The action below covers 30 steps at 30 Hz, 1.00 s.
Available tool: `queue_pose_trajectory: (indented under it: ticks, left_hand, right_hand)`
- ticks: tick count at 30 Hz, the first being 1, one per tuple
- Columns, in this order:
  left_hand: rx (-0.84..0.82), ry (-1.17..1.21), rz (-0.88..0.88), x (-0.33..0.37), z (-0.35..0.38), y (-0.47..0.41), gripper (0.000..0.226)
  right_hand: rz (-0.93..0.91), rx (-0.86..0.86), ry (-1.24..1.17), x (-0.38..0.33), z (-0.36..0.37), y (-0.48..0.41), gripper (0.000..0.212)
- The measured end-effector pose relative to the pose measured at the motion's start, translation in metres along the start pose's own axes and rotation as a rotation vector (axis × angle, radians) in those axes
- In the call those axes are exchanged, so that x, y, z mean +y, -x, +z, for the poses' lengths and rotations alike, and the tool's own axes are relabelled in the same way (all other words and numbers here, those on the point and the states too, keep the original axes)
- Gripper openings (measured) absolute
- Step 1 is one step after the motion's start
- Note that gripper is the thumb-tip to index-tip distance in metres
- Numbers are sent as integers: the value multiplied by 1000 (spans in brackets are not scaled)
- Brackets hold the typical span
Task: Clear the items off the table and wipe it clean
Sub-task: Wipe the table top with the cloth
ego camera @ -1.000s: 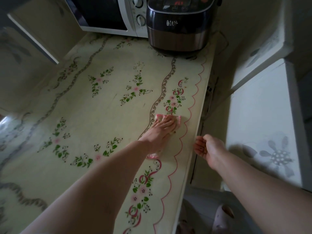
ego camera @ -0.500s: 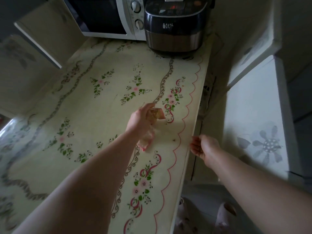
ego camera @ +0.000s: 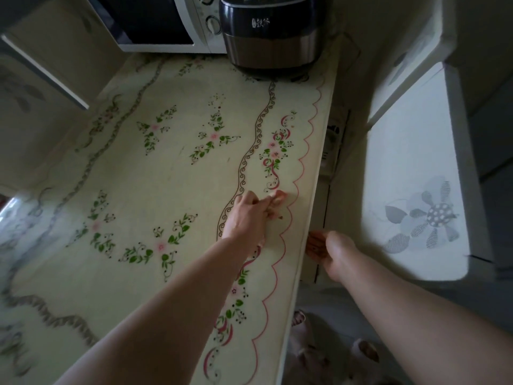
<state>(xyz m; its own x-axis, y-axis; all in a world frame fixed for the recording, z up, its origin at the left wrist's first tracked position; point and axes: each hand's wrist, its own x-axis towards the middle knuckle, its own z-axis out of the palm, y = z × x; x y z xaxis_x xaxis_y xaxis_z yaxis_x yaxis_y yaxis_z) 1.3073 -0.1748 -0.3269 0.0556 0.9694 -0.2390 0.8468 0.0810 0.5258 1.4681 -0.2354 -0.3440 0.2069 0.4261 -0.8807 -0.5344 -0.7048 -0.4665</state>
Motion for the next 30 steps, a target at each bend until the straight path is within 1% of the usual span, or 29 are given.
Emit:
queue_pose_trajectory:
  ticks: [1,3,4,5,7,9,10,11,12,13,14,16,18,19,20,21,22,23,24,25,28,29,30]
  left_hand:
    - [-46,-141,123,3,3,8,27]
    - [-116,-299,306,5,14,21,43]
    - [-138,-320,345,8,19,27,45]
    - [-142,-298,364,10,24,33,43]
    - [-165,-227,353,15,33,44,38]
    - [-205,-145,315,20,40,54,34]
    - [-205,-83,312,23,42,58,32]
    - [-193,-8,309,26,42,60,29]
    - [-168,71,289,28,39,61,27]
    - [-125,144,256,30,35,61,26]
    - [-62,198,218,30,30,59,25]
    - [101,222,127,26,17,57,26]
    - [237,128,-2,16,-1,55,28]
    - [264,29,-77,7,-10,57,31]
    - [232,-101,-142,-5,-17,61,36]
    - [144,-225,-185,-17,-21,66,46]
    - [26,-318,-192,-29,-21,71,59]
    - [-67,-371,-175,-40,-18,77,71]
    - [-124,-408,-145,-51,-17,85,80]
    - [-141,-450,-95,-58,-14,91,82]
    - [-88,-589,153,-67,-14,105,75]
    - [-73,-593,202,-70,-13,107,75]
    - [-73,-571,199,-74,-15,107,74]
  right_hand:
    - [12,-6,-14,2,0,-2,33]
    - [23,-11,-36,4,0,-6,32]
    - [27,-18,-55,4,0,-6,32]
    - [45,-20,-77,4,-1,-7,32]
    - [61,-9,-138,5,-2,-8,32]
    - [120,-51,-299,8,-5,-10,33]
    - [115,-65,-298,11,-6,-10,30]
    - [95,-69,-243,14,-8,-8,26]
    - [80,-86,-185,17,-11,-7,28]
    - [81,-83,-146,19,-14,-7,35]
    - [71,-72,-107,19,-16,-4,40]
    - [37,-54,-8,13,-19,4,43]
    - [23,-32,42,4,-23,7,42]
    - [13,-34,52,-2,-25,11,41]
    - [-2,-49,60,-6,-25,13,40]
    - [-17,-66,79,-10,-24,16,40]
    - [-27,-86,90,-14,-23,20,40]
    - [-33,-104,107,-18,-21,24,39]
    - [-47,-121,130,-21,-16,29,37]
    - [-61,-132,155,-23,-11,32,35]
    - [-90,-155,224,-27,5,37,34]
    - [-94,-154,247,-27,12,38,34]
    - [-96,-157,266,-27,20,39,35]
